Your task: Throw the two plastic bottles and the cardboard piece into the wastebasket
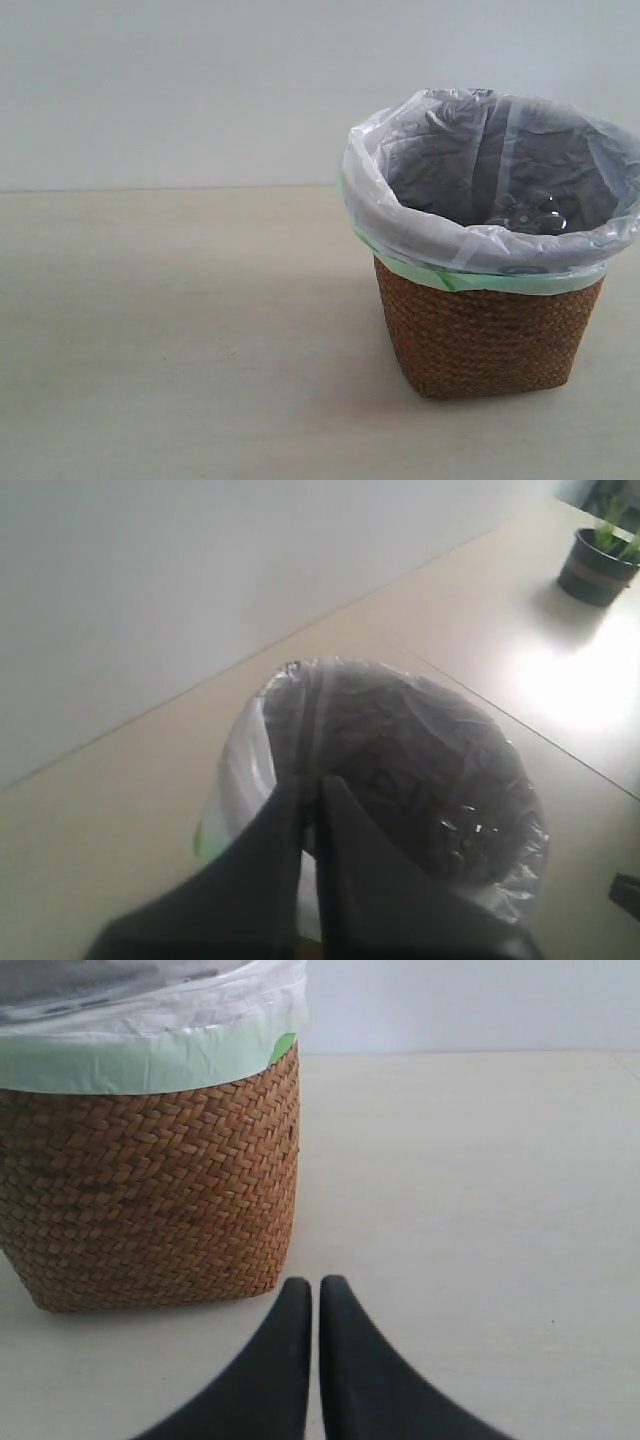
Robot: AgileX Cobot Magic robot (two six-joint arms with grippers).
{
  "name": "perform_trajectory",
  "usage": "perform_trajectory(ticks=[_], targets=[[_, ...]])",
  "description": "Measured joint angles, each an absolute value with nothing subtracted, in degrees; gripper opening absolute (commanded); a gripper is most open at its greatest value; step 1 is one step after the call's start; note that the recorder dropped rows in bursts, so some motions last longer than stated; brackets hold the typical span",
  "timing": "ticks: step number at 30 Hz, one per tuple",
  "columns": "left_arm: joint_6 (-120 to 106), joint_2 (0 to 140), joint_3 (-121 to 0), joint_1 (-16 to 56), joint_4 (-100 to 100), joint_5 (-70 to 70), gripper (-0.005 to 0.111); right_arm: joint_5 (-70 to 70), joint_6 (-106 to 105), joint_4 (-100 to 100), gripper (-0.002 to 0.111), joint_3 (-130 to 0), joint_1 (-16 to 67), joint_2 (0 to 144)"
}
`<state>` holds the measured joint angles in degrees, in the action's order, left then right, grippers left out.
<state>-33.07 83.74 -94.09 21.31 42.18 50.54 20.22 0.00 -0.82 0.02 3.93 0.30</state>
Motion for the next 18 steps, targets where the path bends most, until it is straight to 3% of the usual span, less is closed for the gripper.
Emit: perform_trajectory(ticks=[12, 18], targets=[[-29.5, 58.7, -67.02, 21.31, 32.12, 25.36, 0.004, 20.22, 0.0, -0.82, 0.0, 0.02, 3.93, 0.3], [-29.39, 51.15, -58.36, 21.31, 32.12, 21.23, 0.004, 20.22, 0.0, -0.82, 0.0, 0.02, 3.93, 0.3]])
